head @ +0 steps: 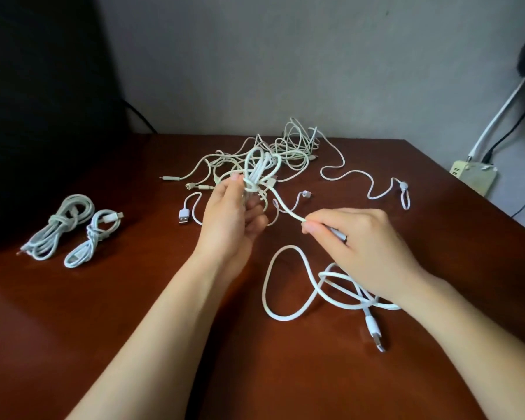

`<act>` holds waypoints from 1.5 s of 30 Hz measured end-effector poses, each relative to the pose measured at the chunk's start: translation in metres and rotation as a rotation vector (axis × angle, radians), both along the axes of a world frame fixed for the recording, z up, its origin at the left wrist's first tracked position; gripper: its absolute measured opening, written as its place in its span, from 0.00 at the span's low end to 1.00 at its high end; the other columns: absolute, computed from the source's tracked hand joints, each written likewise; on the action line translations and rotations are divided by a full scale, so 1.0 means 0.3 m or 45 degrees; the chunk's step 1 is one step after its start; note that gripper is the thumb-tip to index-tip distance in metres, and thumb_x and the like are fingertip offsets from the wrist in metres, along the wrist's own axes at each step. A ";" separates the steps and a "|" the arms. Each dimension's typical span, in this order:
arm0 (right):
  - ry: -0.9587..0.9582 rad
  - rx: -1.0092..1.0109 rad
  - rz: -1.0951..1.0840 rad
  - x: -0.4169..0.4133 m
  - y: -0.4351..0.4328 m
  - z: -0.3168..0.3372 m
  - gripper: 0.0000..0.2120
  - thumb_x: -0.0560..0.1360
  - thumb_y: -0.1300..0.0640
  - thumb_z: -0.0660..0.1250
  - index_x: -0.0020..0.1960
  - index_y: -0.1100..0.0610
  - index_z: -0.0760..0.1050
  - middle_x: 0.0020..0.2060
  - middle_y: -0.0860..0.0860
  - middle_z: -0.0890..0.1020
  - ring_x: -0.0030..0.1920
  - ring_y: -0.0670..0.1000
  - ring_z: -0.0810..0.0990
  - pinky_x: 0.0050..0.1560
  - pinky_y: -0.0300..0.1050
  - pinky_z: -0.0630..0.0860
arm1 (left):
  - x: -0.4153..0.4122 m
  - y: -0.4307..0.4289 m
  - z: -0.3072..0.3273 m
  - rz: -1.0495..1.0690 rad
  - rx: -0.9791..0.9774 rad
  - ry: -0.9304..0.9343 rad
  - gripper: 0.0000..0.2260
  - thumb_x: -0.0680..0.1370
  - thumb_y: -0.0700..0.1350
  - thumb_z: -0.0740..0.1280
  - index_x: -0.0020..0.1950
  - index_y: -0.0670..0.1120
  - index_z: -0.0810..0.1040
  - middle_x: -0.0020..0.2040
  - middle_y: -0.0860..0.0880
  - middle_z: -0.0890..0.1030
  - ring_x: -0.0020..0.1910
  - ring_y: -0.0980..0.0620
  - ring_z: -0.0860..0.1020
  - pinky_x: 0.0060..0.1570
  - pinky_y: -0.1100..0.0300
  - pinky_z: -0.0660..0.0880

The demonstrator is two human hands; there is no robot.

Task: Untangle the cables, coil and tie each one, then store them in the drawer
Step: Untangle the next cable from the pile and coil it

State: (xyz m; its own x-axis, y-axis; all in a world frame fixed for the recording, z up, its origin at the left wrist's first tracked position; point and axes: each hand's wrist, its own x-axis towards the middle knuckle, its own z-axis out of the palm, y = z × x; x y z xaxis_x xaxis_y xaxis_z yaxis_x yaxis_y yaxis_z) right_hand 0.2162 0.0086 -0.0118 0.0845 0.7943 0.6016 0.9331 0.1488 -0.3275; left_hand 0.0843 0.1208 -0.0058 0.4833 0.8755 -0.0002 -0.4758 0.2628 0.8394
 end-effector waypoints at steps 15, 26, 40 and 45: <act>-0.307 -0.052 0.084 -0.026 -0.017 0.010 0.20 0.78 0.48 0.55 0.35 0.56 0.78 0.21 0.47 0.70 0.22 0.51 0.69 0.24 0.45 0.72 | 0.008 0.021 -0.049 0.272 0.400 0.542 0.18 0.83 0.52 0.55 0.36 0.46 0.67 0.26 0.54 0.67 0.23 0.56 0.64 0.26 0.60 0.65; -0.052 -0.151 0.326 -0.069 -0.035 0.004 0.13 0.75 0.48 0.63 0.34 0.53 0.71 0.23 0.43 0.65 0.25 0.46 0.65 0.31 0.32 0.60 | 0.021 -0.032 -0.058 0.275 1.201 0.986 0.12 0.79 0.52 0.63 0.41 0.45 0.73 0.31 0.52 0.73 0.30 0.56 0.70 0.33 0.66 0.64; 0.192 0.471 0.022 -0.008 -0.030 0.070 0.11 0.77 0.58 0.63 0.39 0.59 0.80 0.33 0.39 0.77 0.34 0.30 0.73 0.39 0.23 0.64 | 0.021 -0.069 -0.048 -0.065 1.617 0.893 0.19 0.82 0.56 0.50 0.35 0.53 0.69 0.37 0.52 0.69 0.36 0.55 0.70 0.38 0.65 0.63; 0.574 0.311 -0.042 0.021 -0.019 0.073 0.12 0.78 0.53 0.63 0.36 0.48 0.77 0.25 0.40 0.73 0.29 0.40 0.72 0.36 0.33 0.66 | 0.017 -0.098 -0.036 -0.138 1.549 0.776 0.21 0.81 0.56 0.50 0.31 0.54 0.68 0.35 0.53 0.68 0.35 0.58 0.70 0.37 0.71 0.62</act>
State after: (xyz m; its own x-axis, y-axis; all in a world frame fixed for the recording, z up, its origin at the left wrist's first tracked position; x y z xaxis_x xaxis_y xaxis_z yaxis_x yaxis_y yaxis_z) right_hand 0.2225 0.0030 0.0101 0.4010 0.6275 0.6674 0.7124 0.2444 -0.6578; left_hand 0.0893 0.0912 -0.0166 0.7496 0.4330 0.5006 0.0252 -0.7744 0.6322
